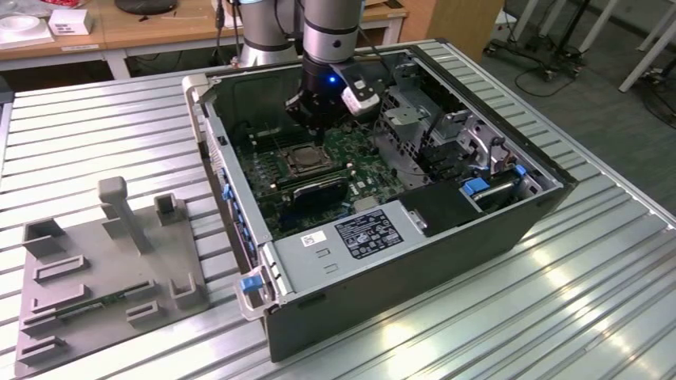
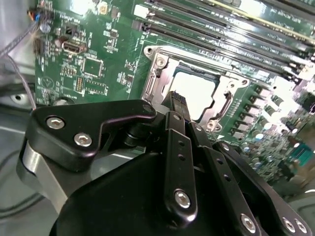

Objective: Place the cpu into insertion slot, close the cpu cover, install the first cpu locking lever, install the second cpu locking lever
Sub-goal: 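Close the cpu cover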

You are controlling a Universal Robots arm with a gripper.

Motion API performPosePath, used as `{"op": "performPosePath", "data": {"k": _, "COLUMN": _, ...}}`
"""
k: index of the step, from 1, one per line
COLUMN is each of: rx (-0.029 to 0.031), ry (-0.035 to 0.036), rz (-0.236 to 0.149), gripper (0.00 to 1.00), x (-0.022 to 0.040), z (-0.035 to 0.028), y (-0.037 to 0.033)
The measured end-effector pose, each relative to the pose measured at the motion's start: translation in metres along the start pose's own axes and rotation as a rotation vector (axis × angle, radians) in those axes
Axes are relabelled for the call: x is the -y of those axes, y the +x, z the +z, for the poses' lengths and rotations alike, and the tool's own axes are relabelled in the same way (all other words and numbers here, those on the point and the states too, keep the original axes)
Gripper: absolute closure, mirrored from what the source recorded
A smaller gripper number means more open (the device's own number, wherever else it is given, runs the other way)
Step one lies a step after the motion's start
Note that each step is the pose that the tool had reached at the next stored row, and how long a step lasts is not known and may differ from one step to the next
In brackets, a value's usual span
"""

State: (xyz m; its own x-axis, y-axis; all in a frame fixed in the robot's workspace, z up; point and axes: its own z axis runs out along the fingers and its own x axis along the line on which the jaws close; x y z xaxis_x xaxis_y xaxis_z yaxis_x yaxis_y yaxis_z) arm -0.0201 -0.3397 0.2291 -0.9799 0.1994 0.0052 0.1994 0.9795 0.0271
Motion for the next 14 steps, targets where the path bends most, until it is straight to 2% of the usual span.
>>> {"op": "performPosePath", "data": {"k": 9, "rx": -0.0009, "ry": -0.0095, "rz": -0.118, "gripper": 0.89, "x": 0.0000, "z": 0.0001, "y": 0.0000}}
{"op": "performPosePath", "data": {"k": 12, "rx": -0.0005, "ry": -0.0099, "rz": -0.131, "gripper": 0.89, "x": 0.0000, "z": 0.0001, "y": 0.0001}}
{"op": "performPosePath", "data": {"k": 14, "rx": 0.0026, "ry": -0.0105, "rz": -0.135, "gripper": 0.89, "x": 0.0001, "z": 0.0001, "y": 0.0006}}
